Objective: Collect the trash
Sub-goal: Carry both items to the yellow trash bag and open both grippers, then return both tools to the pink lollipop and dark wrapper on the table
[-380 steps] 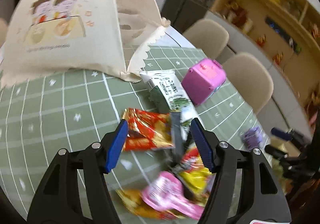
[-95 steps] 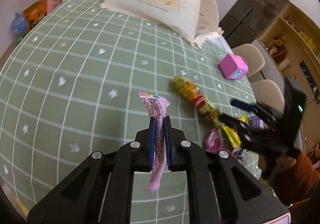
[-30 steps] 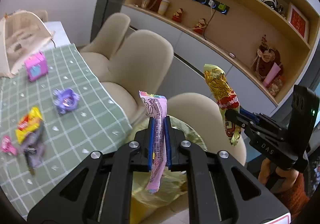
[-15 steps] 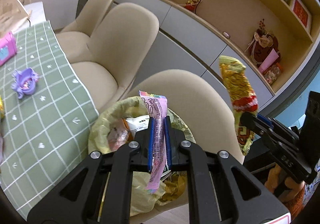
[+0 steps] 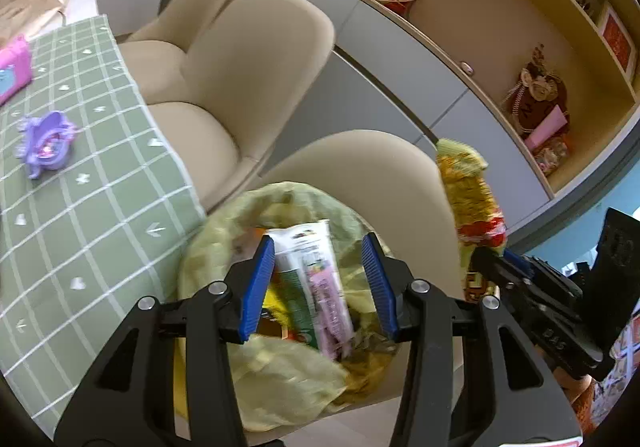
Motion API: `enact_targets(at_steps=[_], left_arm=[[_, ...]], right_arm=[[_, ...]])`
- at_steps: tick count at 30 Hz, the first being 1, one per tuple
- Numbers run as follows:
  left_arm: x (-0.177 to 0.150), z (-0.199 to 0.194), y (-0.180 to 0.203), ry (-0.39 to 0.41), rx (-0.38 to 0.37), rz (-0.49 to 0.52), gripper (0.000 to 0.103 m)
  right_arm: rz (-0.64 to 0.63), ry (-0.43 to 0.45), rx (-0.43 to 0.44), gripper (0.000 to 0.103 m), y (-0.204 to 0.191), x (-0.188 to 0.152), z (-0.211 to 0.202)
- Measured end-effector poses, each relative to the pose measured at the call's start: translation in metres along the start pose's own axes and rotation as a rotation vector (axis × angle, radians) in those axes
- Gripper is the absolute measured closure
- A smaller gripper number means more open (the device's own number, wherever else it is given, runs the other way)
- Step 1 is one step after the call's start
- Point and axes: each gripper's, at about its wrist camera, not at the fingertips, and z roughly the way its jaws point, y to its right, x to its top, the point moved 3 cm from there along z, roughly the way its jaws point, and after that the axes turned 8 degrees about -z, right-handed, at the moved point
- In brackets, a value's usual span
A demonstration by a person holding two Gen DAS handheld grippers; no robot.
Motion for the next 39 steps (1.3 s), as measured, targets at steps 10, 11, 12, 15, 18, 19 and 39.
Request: enact_targets(at_steps=[10, 11, 12, 15, 18, 19, 39], left_arm=[[-0.014, -0.062, -0.044, 0.068, 0.104, 0.004, 0.055], [-0.016, -0.066, -0.048, 0.071, 0.111, 0.002, 0.055], [-0.019, -0.072, -0.055, 0.074, 0.121, -0.006, 0.055], [-0.023, -0.082, -0.07, 0.079, 0.14, -0.035, 0.055], [-0.027, -0.088, -0.086, 0.084, 0.162, -0.077, 0.055], [-0.028, -0.09, -0.092, 0.085, 0.168, -0.091, 0.055], [-0.042, -0.121, -0.137, 0.125, 0.218, -0.172, 0.052]], right_arm=[[-0.013, -0.125, 0.093, 0.077, -0.032, -0.012, 0.072], [-0.013, -0.135, 0.091, 0.077, -0.033, -0.013, 0.079], [-0.015, -0.144, 0.088, 0.077, -0.034, -0.014, 0.084], [-0.041, -0.186, 0.075, 0.077, -0.04, -0.018, 0.102], [-0.069, -0.243, 0.058, 0.077, -0.046, -0.024, 0.123], [-0.067, -0.261, 0.06, 0.077, -0.047, -0.027, 0.128], [-0.101, -0.249, 0.053, 0.044, -0.059, -0.03, 0.118]])
